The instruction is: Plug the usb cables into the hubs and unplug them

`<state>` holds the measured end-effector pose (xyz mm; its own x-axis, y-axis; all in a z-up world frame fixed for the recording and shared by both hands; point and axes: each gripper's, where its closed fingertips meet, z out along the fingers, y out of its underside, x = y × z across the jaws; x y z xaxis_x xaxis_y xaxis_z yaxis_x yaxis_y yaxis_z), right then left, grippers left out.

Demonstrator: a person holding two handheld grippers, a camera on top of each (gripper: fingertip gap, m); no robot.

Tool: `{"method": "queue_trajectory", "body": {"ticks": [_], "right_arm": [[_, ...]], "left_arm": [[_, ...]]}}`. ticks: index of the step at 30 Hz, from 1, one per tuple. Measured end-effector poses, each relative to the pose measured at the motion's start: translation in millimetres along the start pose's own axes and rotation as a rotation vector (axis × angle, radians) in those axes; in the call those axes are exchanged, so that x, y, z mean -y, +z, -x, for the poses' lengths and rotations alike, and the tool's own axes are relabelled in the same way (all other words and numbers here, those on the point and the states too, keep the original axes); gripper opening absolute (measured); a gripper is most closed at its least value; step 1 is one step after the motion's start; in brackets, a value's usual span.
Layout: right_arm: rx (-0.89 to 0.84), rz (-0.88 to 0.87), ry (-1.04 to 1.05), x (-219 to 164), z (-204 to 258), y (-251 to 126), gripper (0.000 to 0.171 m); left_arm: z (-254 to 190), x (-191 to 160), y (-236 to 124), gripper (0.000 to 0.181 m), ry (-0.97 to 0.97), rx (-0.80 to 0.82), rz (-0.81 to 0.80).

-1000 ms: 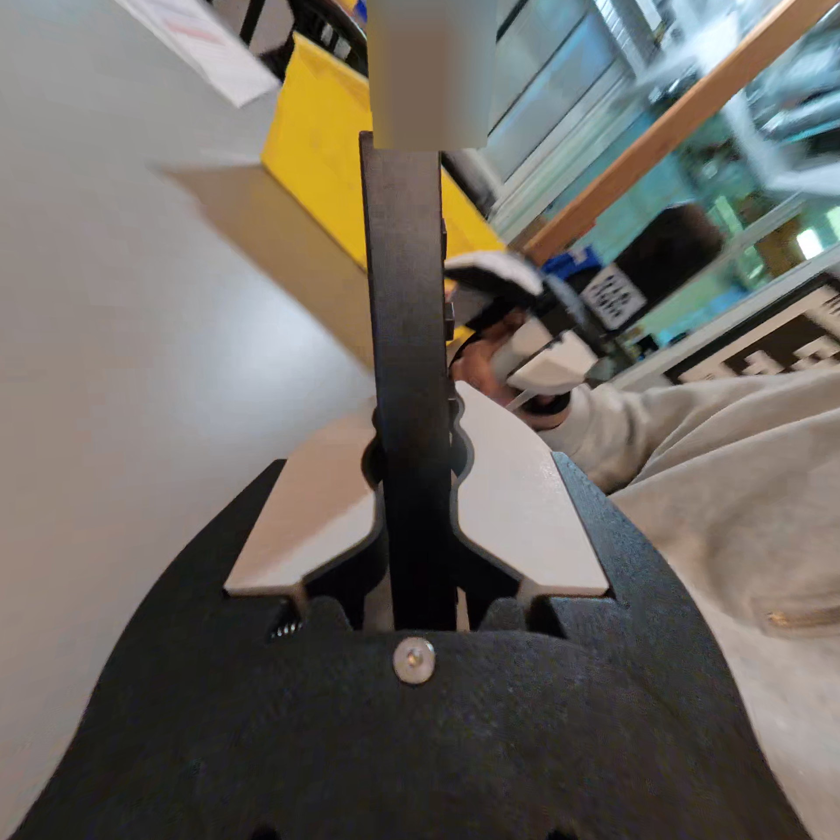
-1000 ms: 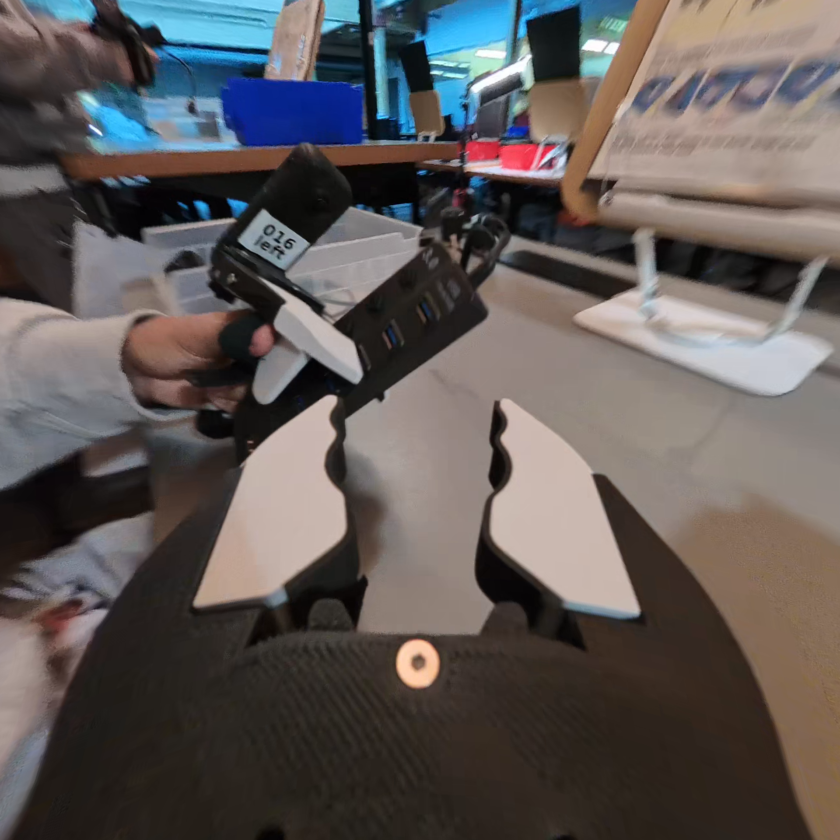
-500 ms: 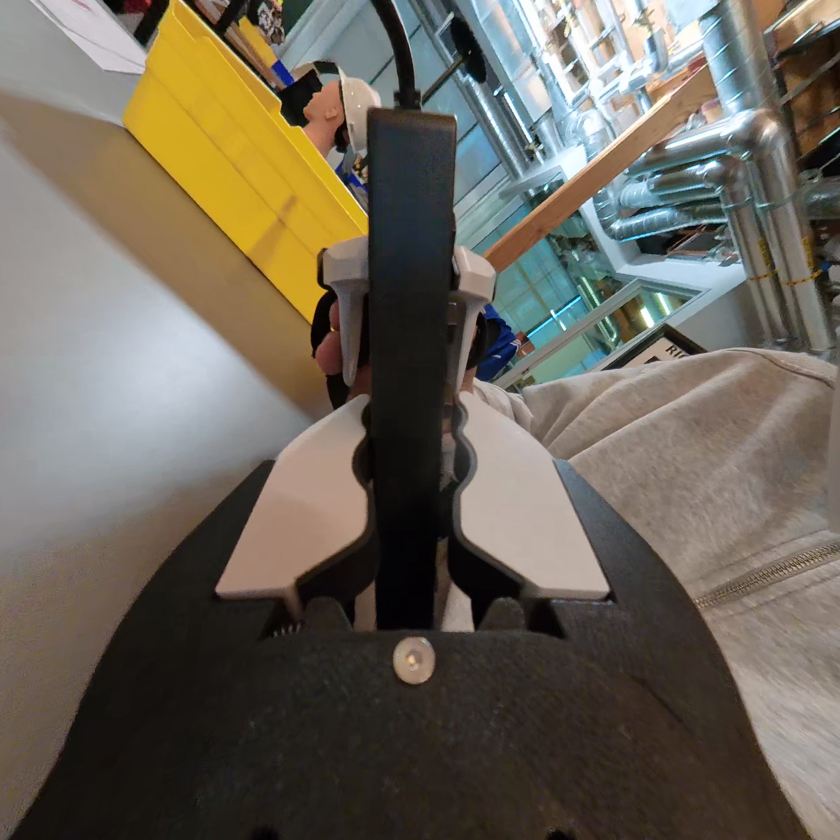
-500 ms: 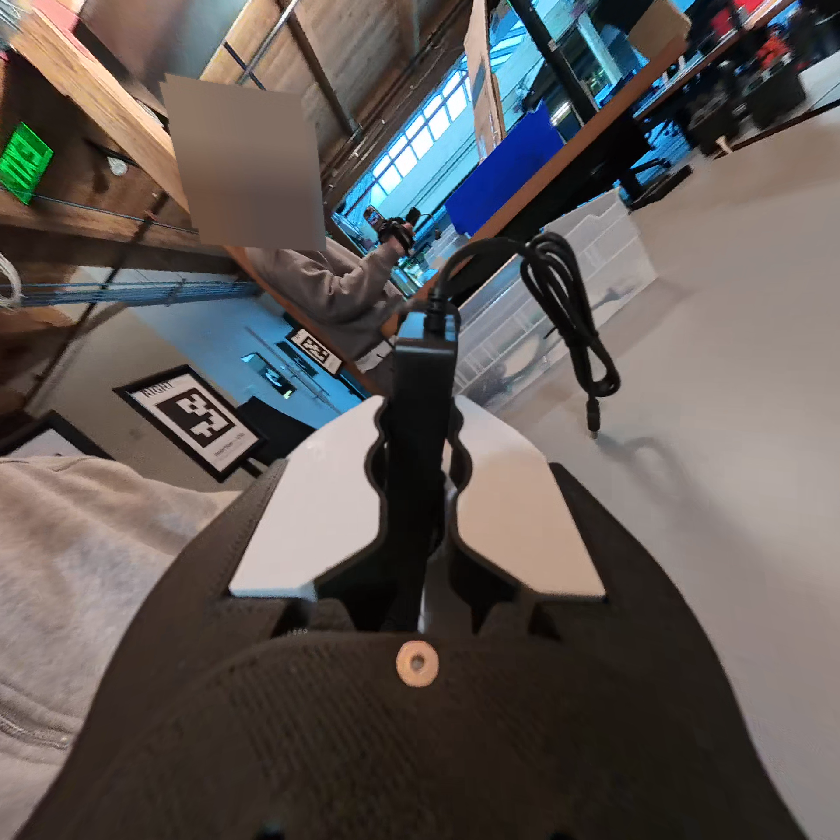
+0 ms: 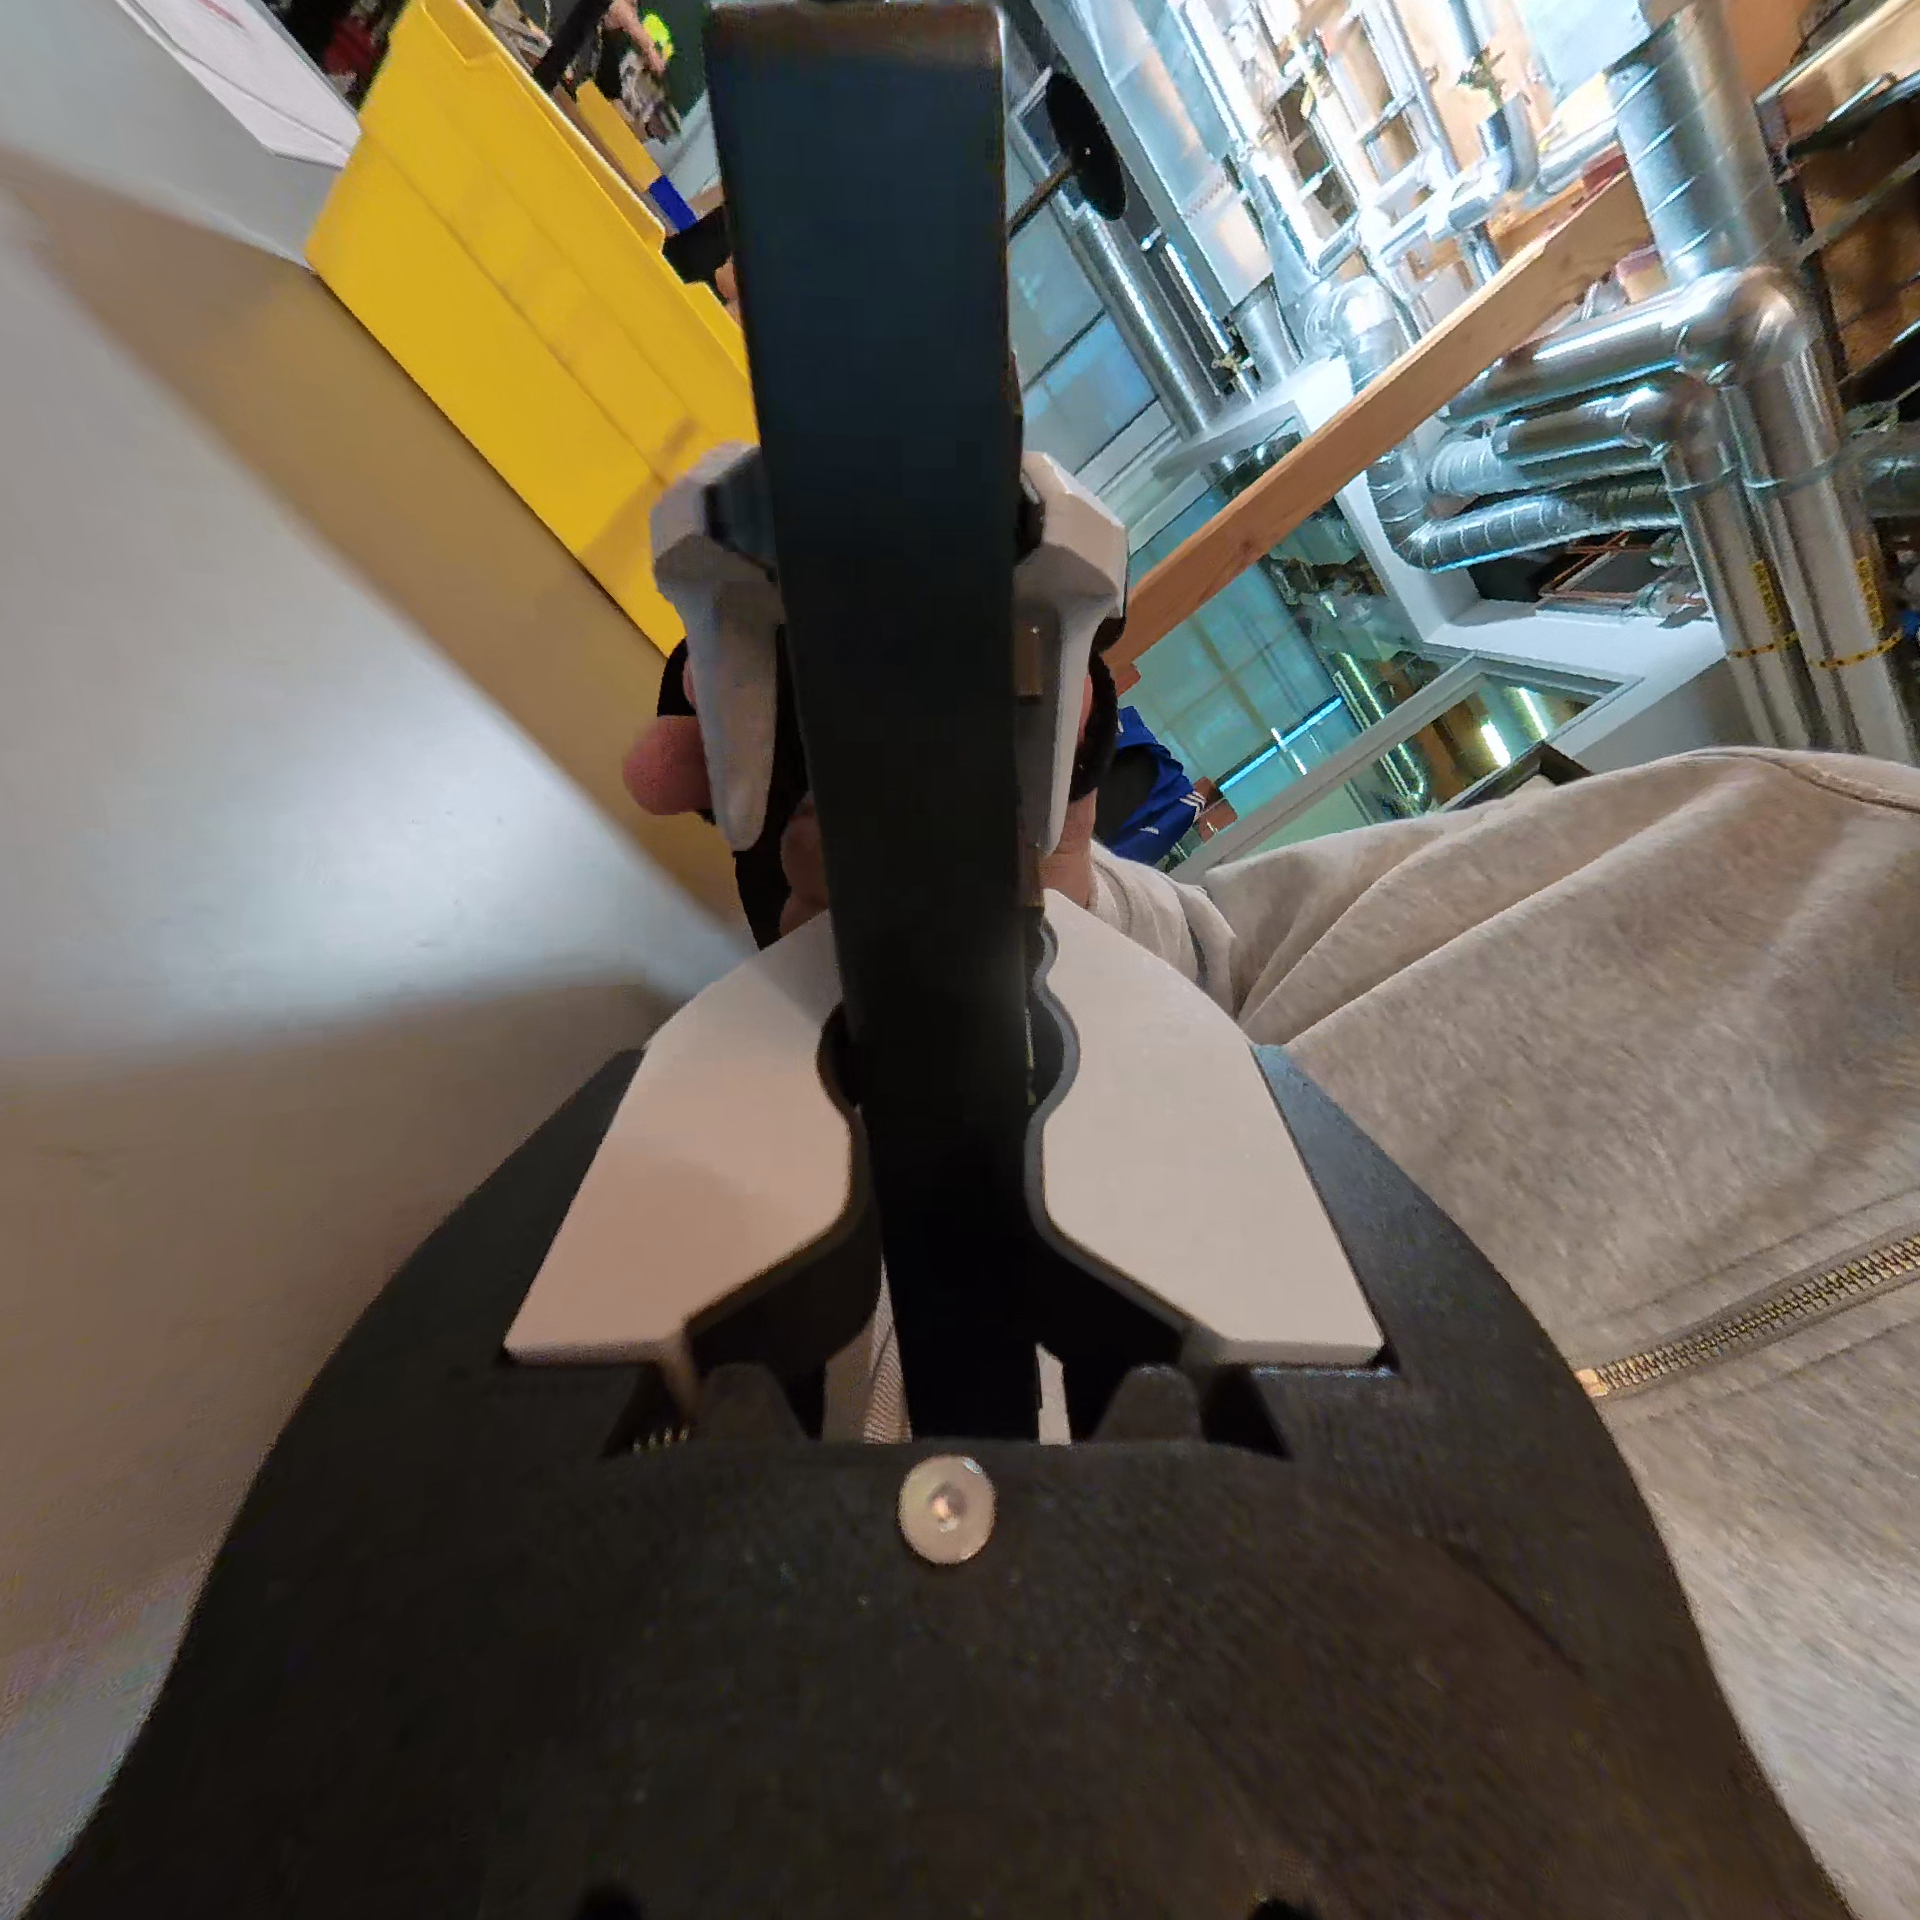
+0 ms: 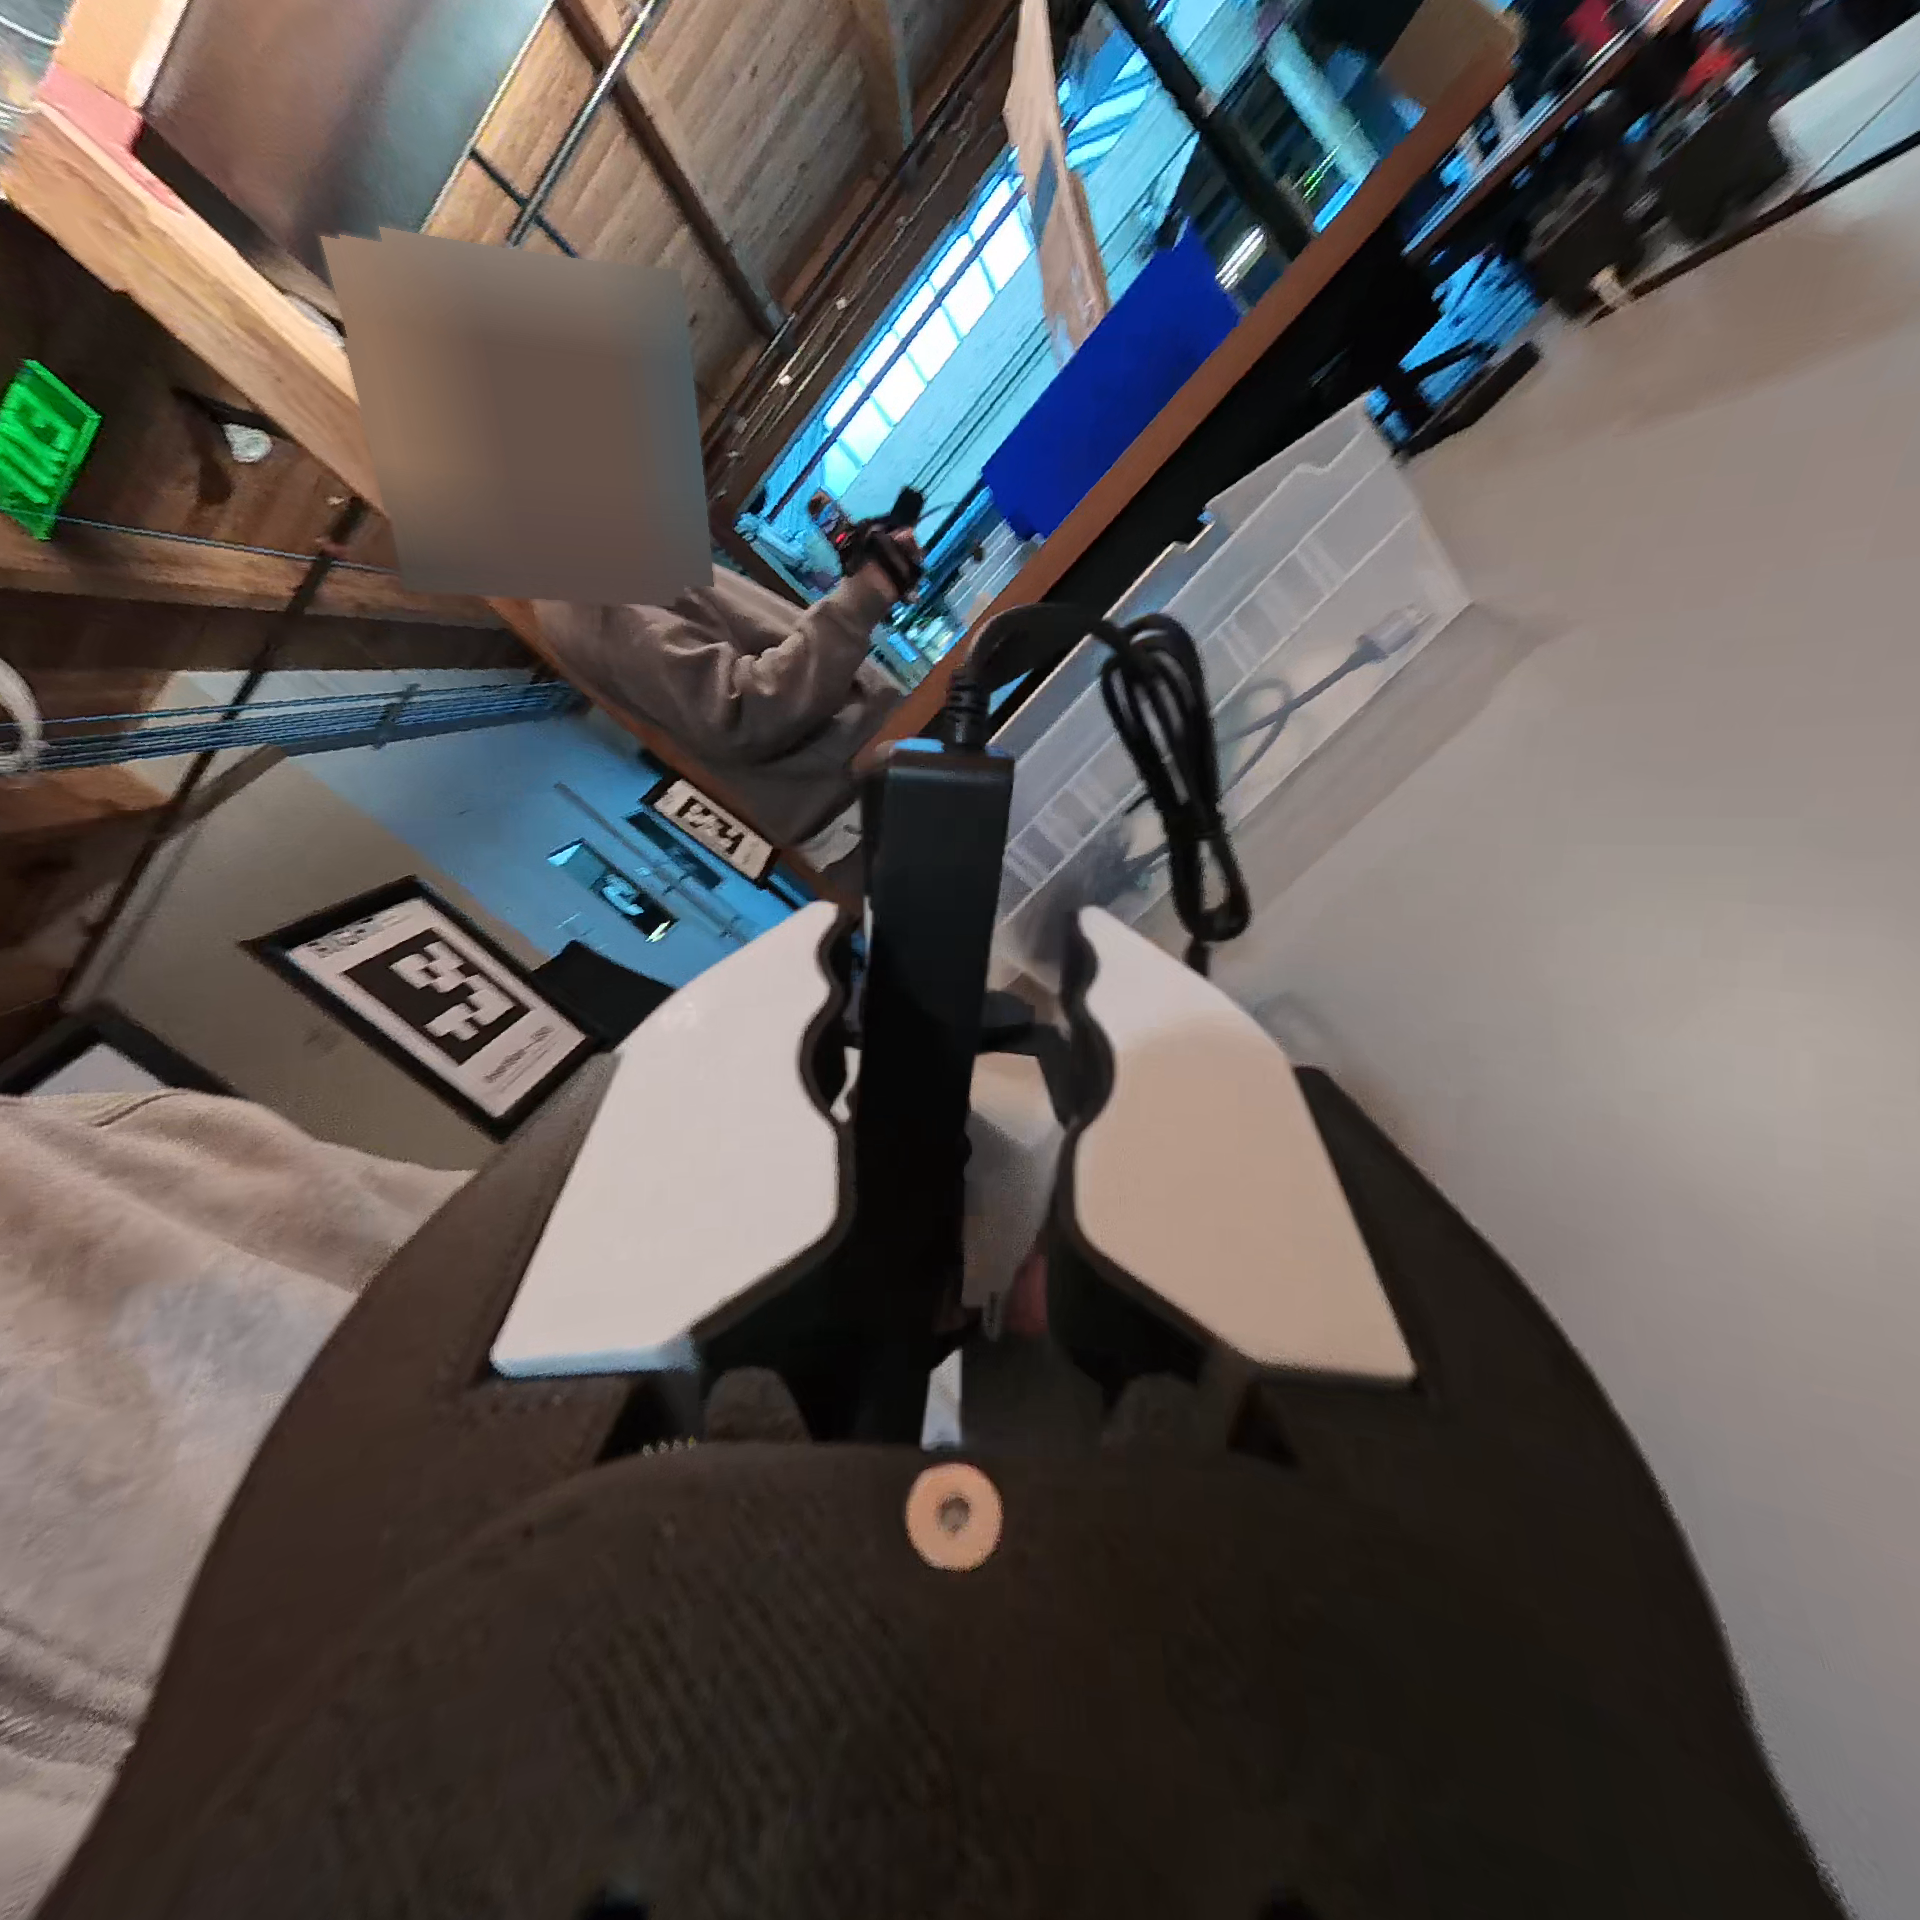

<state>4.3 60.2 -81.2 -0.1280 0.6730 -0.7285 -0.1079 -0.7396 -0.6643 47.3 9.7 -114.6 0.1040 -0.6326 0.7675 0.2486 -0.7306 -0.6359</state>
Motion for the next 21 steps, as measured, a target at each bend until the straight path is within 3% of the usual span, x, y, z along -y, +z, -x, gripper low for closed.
{"method": "queue_trajectory", "body": {"ticks": [2, 7, 14, 16, 19, 21], "right_arm": [[-0.048, -0.028, -0.04, 6.1, -4.5, -8.1, 0.047], [-0.157, -0.025, -0.16, 10.5, -14.2, -24.1, 0.046], [-0.358, 0.075, -0.438, 0.6, -25.1, -45.6, 0.037], [-0.407, 0.012, -0.449, 9.4, -20.7, -50.0, 0.032], [-0.223, -0.262, -0.257, 54.5, 27.2, -31.6, 0.026], [-0.114, -0.348, -0.252, 87.4, 57.6, -2.8, 0.024]], "left_arm": [[2.6, 6.9, -3.4, 0.026, 0.006, -0.003, -0.03], [21.4, 13.9, -11.4, 0.025, -0.011, 0.047, -0.043], [31.4, 31.1, -7.8, 0.025, 0.005, 0.013, -0.044], [37.1, 38.1, -6.5, 0.025, -0.007, 0.013, -0.063], [47.2, 48.2, -4.6, 0.025, -0.053, 0.025, -0.102], [52.1, 53.4, -2.6, 0.025, -0.091, 0.019, -0.124]]}}
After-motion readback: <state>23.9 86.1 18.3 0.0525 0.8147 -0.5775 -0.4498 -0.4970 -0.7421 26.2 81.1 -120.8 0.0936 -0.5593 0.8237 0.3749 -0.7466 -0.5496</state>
